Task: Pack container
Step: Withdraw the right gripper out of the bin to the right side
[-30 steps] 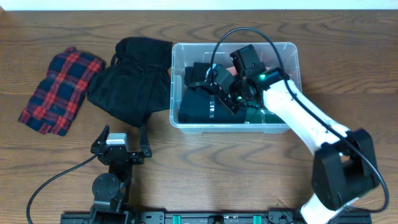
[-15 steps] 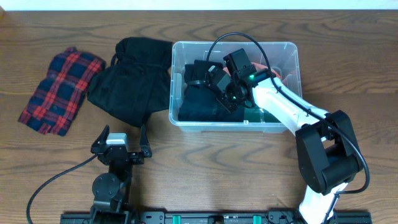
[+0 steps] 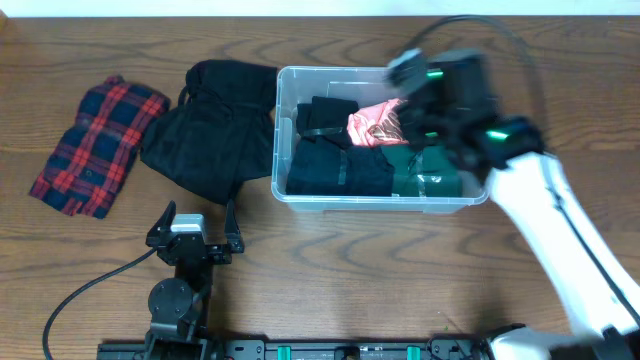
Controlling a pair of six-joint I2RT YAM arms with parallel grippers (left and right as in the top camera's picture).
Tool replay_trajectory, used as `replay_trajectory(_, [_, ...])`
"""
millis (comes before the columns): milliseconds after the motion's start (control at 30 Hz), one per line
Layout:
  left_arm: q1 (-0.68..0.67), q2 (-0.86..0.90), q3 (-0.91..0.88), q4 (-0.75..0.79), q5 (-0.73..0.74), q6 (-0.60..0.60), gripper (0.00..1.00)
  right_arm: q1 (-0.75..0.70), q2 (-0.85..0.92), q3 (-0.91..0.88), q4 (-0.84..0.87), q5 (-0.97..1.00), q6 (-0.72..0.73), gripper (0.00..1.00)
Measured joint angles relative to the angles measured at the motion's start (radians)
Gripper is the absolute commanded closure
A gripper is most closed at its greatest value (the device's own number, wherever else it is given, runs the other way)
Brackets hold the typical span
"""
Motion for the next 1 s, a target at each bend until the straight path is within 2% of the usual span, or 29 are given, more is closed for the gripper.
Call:
replay_trajectory(33, [0.000, 0.000, 0.000, 0.000, 0.000, 0.000, 0.02, -0.039, -0.032, 0.001, -0.019, 0.026, 0.003, 0.01])
replay_trajectory(300, [0.000, 0.000, 0.000, 0.000, 0.000, 0.000, 0.02, -0.336, -0.139, 0.003, -0.151, 0.243, 0.052, 0.01])
replay_trajectory(467, [0.000, 0.000, 0.000, 0.000, 0.000, 0.000, 0.02, -0.444, -0.140, 0.003, -0.188, 0.293, 0.060, 0.01])
replay_trajectory(1000, [0.000, 0.000, 0.000, 0.000, 0.000, 0.000, 0.02, -0.463, -0.140, 0.003, -0.191, 0.307, 0.060, 0.01])
